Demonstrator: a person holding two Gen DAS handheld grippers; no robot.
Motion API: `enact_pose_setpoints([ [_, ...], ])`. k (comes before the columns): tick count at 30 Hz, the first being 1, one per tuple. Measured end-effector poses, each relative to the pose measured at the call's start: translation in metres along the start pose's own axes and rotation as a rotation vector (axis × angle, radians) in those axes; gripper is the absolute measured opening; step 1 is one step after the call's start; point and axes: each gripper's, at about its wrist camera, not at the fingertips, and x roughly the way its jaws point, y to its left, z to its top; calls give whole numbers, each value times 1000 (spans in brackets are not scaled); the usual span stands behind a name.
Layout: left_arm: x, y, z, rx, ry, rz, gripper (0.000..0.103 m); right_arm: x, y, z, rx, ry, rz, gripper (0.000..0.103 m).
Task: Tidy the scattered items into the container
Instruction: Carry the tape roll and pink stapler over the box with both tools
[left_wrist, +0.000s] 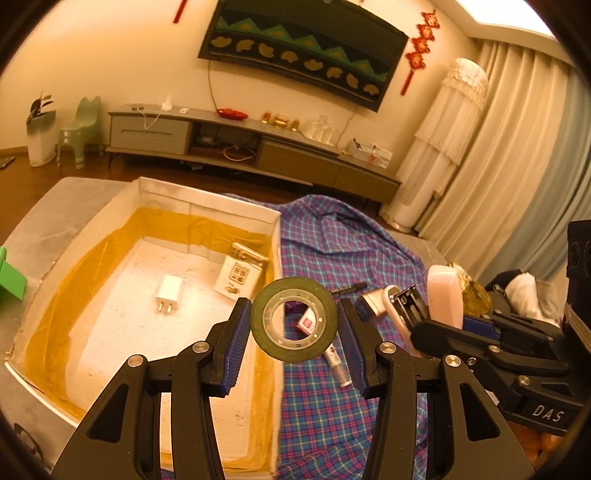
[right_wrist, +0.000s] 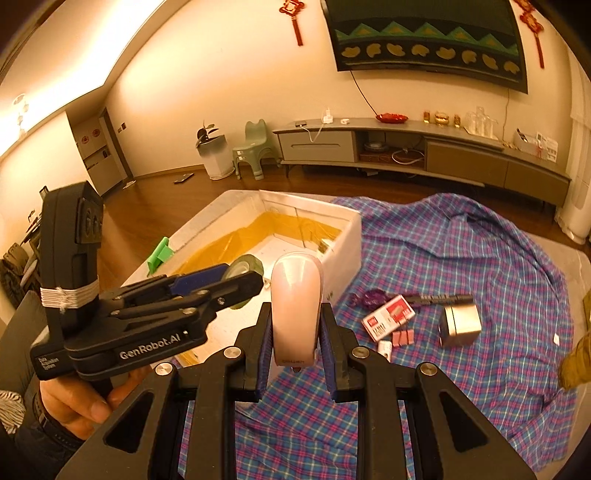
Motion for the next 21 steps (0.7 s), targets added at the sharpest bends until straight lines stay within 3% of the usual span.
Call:
enact_pose_setpoints([
  [21,-11,66,23,-182,-37,32,49,22,51,36,-113,23,27,25],
])
